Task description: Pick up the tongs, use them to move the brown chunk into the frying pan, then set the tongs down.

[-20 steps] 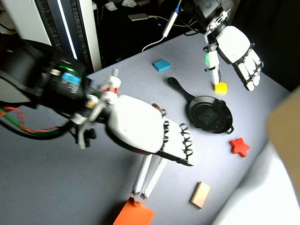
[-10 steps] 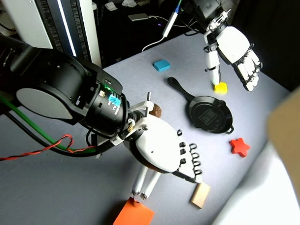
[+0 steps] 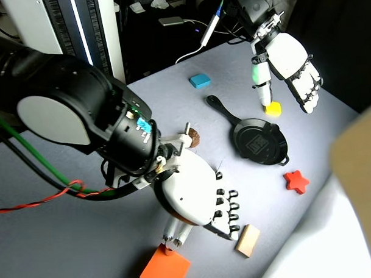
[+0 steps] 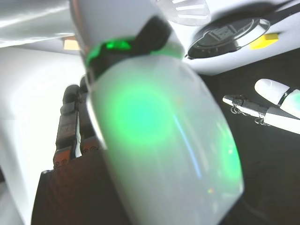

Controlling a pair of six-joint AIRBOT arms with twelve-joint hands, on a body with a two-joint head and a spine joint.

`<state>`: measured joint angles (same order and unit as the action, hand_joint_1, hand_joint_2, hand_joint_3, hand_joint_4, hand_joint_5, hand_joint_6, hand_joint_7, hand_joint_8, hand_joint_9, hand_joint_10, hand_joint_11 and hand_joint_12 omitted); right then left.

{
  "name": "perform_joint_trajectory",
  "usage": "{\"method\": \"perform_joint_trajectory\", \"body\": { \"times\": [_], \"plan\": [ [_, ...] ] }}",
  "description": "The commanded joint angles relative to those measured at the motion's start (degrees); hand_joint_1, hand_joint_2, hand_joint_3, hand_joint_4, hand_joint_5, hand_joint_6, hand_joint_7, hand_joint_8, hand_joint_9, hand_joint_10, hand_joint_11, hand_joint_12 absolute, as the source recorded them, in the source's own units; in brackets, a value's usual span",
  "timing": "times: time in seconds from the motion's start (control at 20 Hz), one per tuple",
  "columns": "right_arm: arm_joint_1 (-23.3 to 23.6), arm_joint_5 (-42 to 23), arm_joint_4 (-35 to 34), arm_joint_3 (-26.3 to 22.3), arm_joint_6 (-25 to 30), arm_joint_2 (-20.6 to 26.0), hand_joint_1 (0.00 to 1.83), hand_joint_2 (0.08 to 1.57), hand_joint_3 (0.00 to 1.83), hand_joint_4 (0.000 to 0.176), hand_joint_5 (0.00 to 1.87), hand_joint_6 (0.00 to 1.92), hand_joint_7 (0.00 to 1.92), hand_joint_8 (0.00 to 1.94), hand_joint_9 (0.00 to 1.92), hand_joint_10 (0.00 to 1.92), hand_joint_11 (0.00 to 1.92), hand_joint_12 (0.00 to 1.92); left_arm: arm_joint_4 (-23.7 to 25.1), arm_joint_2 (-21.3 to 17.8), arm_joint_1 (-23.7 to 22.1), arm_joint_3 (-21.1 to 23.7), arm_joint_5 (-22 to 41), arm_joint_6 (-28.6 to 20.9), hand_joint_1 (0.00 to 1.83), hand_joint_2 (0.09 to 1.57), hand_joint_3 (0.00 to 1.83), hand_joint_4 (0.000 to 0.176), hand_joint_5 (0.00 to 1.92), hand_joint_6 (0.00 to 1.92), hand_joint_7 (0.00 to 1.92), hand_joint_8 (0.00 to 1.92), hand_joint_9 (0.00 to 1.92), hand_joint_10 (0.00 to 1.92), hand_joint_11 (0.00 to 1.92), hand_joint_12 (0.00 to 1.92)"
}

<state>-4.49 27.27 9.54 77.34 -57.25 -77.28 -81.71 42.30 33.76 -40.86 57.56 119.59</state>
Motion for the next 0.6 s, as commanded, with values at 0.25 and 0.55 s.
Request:
{"method": "perform_joint_trajectory", "body": {
  "times": [0.25,0.55],
  "plan": [
    [-0.77,-3.95,1.36,0.88,1.94,-0.72,1.21,1.05,0.01,0.000,0.04,0.01,0.06,0.00,0.07,0.00,0.00,0.06,3.54,0.04,-0.30,-0.28,5.25,0.46,0.08,1.35,0.00,0.032,0.11,0.01,0.12,0.00,0.14,0.01,0.00,0.72],
    [-2.22,-4.61,3.49,1.87,3.78,-1.51,1.19,1.10,0.03,0.000,0.08,0.02,0.09,0.01,0.08,0.01,0.02,0.02,3.26,0.08,-0.21,-0.19,5.92,0.50,0.09,1.34,0.00,0.043,0.12,0.01,0.12,0.00,0.16,0.01,0.00,0.76]
  ]
}}
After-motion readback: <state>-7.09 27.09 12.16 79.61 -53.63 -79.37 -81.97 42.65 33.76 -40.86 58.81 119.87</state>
